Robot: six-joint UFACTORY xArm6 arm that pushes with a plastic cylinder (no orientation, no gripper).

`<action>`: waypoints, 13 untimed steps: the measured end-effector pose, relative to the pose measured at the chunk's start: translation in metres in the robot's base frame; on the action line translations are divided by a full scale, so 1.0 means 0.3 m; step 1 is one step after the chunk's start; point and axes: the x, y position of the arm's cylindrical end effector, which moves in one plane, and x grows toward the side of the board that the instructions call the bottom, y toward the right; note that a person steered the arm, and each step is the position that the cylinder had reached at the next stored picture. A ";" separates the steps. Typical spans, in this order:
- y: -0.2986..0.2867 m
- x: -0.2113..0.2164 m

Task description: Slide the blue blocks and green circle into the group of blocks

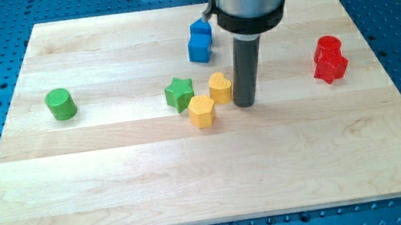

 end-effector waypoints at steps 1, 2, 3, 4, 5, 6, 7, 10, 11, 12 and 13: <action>0.035 -0.001; 0.057 -0.109; 0.005 -0.358; 0.085 -0.650; -0.072 -0.722; -0.147 -0.510; -0.051 -0.301; -0.150 -0.523; -0.176 -0.361; -0.228 -0.412; -0.254 -0.339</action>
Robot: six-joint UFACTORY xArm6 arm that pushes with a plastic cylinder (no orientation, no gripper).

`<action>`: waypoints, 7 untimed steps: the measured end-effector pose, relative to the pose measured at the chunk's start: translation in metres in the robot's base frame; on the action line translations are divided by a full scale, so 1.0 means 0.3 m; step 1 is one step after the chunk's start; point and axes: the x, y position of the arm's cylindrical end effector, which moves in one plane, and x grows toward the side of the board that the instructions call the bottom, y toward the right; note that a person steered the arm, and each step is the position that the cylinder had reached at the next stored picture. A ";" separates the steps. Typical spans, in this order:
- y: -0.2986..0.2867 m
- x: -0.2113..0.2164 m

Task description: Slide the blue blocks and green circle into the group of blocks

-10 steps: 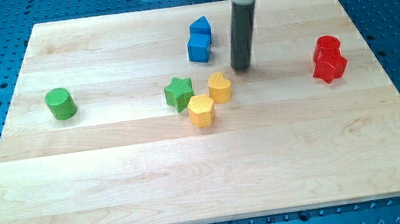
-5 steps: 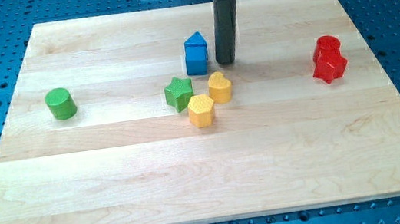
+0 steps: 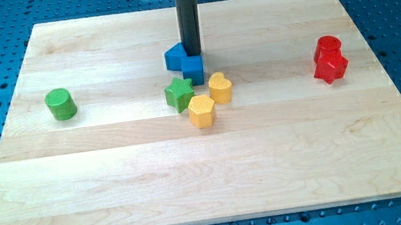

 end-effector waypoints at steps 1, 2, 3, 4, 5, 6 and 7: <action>-0.033 0.124; -0.026 -0.080; -0.195 -0.128; -0.313 -0.049; -0.387 -0.182; -0.325 -0.010; -0.015 0.014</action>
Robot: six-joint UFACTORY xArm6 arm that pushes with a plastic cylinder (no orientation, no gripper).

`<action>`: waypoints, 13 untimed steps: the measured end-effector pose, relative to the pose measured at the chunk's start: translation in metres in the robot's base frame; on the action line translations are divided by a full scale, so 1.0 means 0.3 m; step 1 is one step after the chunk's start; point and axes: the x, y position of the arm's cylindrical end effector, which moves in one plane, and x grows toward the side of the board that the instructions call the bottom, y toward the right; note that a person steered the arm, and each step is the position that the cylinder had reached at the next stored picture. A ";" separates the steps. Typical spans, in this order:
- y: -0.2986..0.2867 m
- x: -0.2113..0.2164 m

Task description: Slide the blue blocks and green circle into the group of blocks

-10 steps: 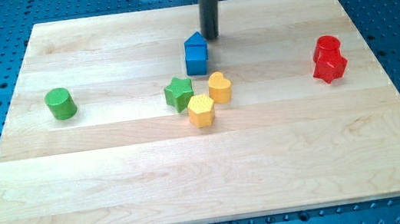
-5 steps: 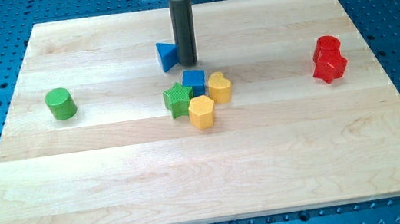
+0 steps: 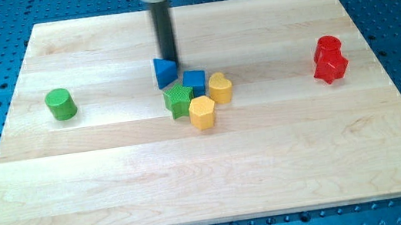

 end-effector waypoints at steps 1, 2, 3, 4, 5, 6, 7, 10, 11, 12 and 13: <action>-0.222 -0.016; -0.377 -0.044; -0.241 0.054; -0.179 0.095; -0.488 0.047; -0.769 -0.019; -0.981 0.023; -0.547 0.141; -0.763 0.187; -0.735 0.270; -0.356 0.216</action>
